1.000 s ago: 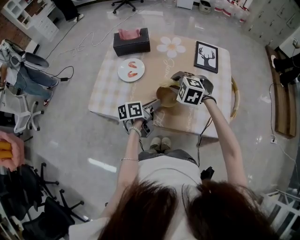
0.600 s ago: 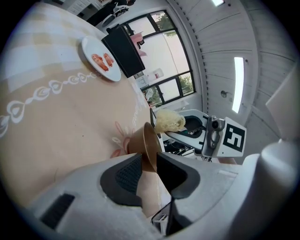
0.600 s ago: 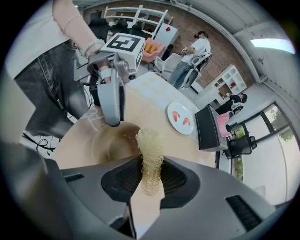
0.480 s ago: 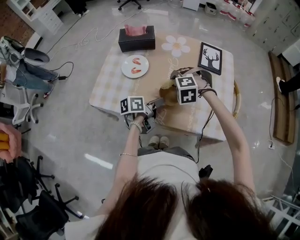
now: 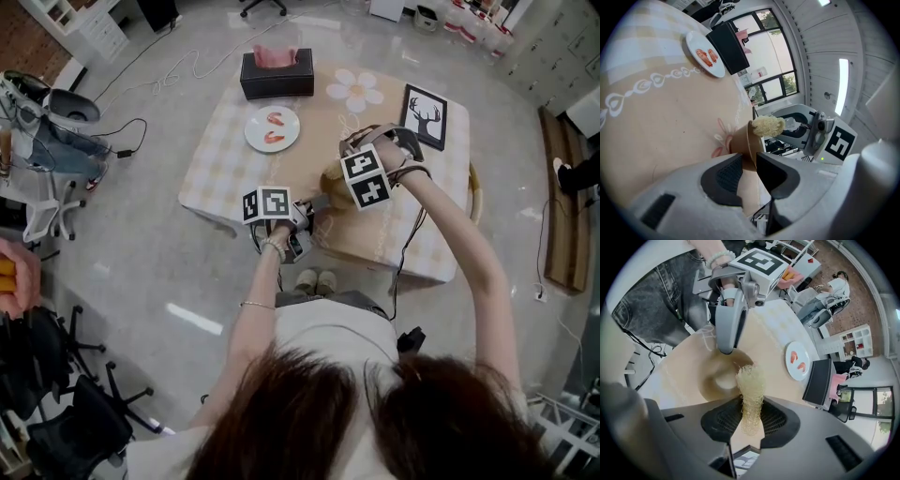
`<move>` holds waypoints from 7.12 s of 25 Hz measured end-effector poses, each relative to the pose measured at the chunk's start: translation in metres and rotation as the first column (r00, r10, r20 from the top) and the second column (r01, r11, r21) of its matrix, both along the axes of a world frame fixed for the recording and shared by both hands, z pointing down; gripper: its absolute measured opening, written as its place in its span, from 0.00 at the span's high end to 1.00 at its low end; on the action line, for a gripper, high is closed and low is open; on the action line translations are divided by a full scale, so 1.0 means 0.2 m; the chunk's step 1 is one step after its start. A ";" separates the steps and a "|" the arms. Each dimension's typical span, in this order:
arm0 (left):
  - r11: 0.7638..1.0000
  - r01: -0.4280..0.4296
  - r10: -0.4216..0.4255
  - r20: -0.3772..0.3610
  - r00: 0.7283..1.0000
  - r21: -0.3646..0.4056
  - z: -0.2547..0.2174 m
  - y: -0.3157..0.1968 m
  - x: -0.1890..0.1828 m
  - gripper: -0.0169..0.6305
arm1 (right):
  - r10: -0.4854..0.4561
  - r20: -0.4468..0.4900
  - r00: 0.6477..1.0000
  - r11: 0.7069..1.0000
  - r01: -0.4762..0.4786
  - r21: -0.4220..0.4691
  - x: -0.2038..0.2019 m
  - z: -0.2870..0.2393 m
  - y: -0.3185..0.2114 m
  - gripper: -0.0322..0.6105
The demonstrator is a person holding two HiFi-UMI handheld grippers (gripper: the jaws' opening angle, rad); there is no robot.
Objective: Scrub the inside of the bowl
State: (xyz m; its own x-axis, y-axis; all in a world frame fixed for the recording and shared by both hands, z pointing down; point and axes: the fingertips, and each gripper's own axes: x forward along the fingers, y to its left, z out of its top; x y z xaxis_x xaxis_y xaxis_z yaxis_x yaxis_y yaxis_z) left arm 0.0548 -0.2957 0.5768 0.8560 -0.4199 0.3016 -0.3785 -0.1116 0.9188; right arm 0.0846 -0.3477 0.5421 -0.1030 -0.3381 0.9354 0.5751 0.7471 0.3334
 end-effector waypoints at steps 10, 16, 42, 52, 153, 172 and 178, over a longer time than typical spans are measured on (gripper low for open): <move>1.000 -0.004 0.004 -0.002 1.000 -0.003 0.00 0.00 0.00 0.84 | -0.048 -0.083 0.995 0.999 0.049 0.007 0.00 0.03 0.00 0.80; 1.000 -0.006 0.006 -0.005 1.000 -0.009 0.00 0.00 0.00 0.84 | -0.041 -0.091 0.995 0.999 0.043 0.011 0.01 0.03 -0.01 0.80; 1.000 0.009 -0.009 -0.029 1.000 -0.006 -0.01 0.02 0.00 0.84 | 0.042 -0.134 0.990 0.999 -0.042 0.001 0.15 0.04 0.09 0.80; 1.000 0.030 -0.031 -0.050 0.998 -0.008 -0.02 0.03 0.00 0.84 | 0.040 -0.169 0.985 0.999 -0.042 -0.009 0.18 0.04 0.19 0.80; 0.999 -0.021 0.019 -0.069 0.997 -0.036 0.01 0.03 0.02 0.84 | 0.079 -0.248 0.965 0.997 -0.076 0.020 0.17 0.08 0.20 0.80; 0.998 -0.030 0.027 -0.077 0.997 -0.046 0.02 0.03 0.02 0.84 | 0.033 -0.245 0.969 0.999 -0.040 -0.026 0.07 0.09 0.28 0.80; 0.998 -0.030 0.026 -0.080 0.996 -0.048 0.02 0.03 0.02 0.84 | 0.048 -0.216 0.975 0.998 -0.056 -0.028 0.04 0.11 0.25 0.80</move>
State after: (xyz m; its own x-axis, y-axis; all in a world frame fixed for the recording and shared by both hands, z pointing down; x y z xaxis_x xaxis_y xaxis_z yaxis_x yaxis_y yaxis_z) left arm 0.0591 -0.2901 0.5809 0.8894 -0.3816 0.2515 -0.3011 -0.0753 0.9506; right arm 0.0918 -0.2970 0.5641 0.1191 -0.3061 0.9445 0.5908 0.7864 0.1803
